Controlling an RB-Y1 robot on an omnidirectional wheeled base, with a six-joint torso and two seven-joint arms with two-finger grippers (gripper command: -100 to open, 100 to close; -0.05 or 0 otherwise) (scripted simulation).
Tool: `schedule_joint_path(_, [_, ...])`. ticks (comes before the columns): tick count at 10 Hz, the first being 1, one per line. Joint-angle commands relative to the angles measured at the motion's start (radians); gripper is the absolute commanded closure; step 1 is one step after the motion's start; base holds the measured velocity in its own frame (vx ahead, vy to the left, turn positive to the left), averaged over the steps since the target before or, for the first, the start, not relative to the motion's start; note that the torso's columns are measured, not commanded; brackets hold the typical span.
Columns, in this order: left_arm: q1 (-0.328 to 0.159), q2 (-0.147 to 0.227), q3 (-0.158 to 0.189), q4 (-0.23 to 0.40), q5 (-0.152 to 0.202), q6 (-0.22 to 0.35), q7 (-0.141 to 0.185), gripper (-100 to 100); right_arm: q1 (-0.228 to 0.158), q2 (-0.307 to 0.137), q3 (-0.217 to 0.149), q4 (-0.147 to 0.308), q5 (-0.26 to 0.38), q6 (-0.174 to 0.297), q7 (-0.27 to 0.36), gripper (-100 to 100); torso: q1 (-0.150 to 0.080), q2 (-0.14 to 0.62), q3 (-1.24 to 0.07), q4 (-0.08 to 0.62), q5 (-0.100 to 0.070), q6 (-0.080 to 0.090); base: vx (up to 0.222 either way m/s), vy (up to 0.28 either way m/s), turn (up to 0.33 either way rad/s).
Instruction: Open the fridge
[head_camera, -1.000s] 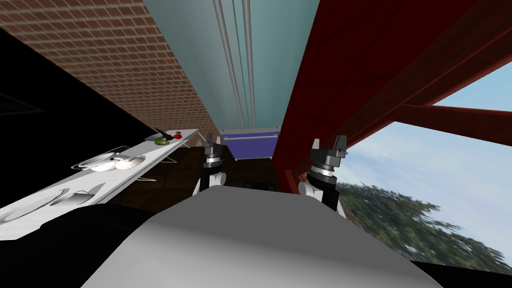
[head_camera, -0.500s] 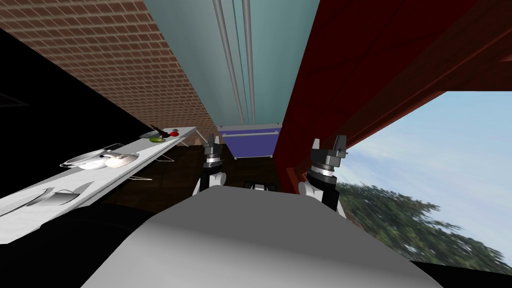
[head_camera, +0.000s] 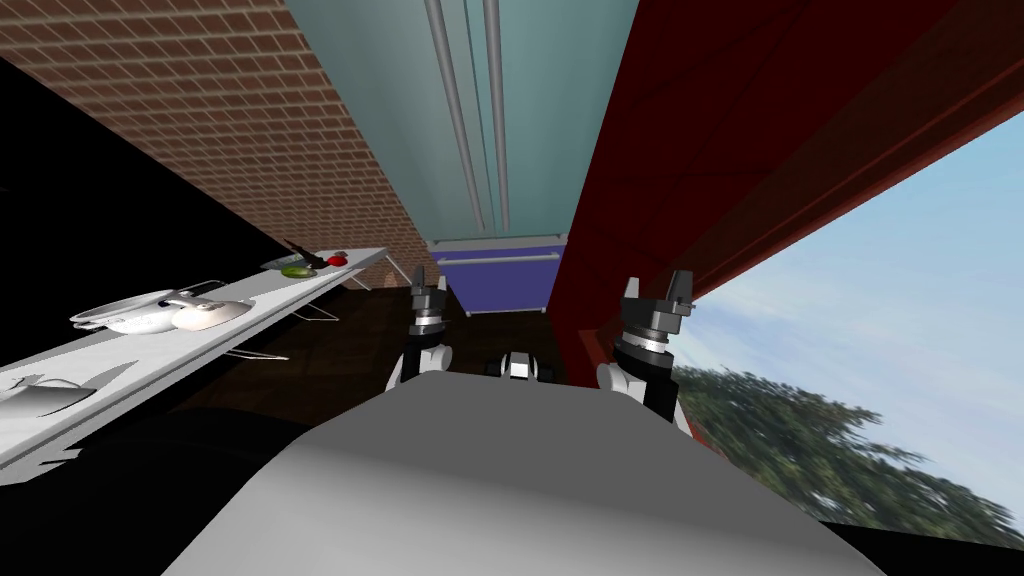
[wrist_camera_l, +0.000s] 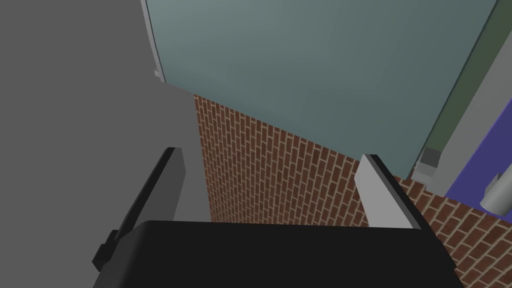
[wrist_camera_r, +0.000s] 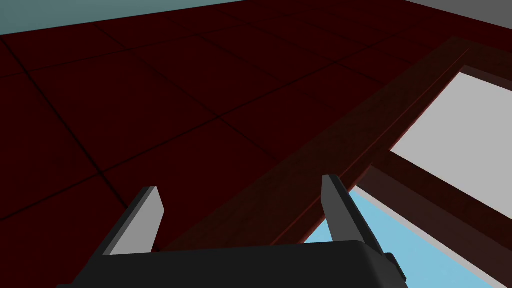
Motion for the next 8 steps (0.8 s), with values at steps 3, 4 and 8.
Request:
schedule_joint_path(3, [-0.031, 0.039, 0.007, 0.111, 0.004, -0.068, 0.005, -100, 0.0, 0.0, 0.0, 0.0, 0.0, 0.0, 0.0, 0, 0.002, 0.007, -0.003, 0.005, 0.0, 0.0, 0.108, -0.002, -0.006])
schedule_joint_path(4, [-0.038, 0.043, 0.008, 0.139, 0.004, -0.086, 0.006, -100, 0.0, 0.0, 0.0, 0.0, 0.0, 0.0, 0.0, 0, 0.0, 0.008, -0.003, 0.005, 0.0, 0.0, 0.102, -0.011, -0.007])
schedule_joint_path(8, [-0.071, 0.06, 0.011, 0.256, 0.007, -0.163, 0.009, -100, 0.0, 0.0, 0.0, 0.0, 0.0, 0.0, 0.0, 0, 0.0, 0.006, -0.004, 0.005, 0.0, 0.0, 0.122, -0.012, -0.008])
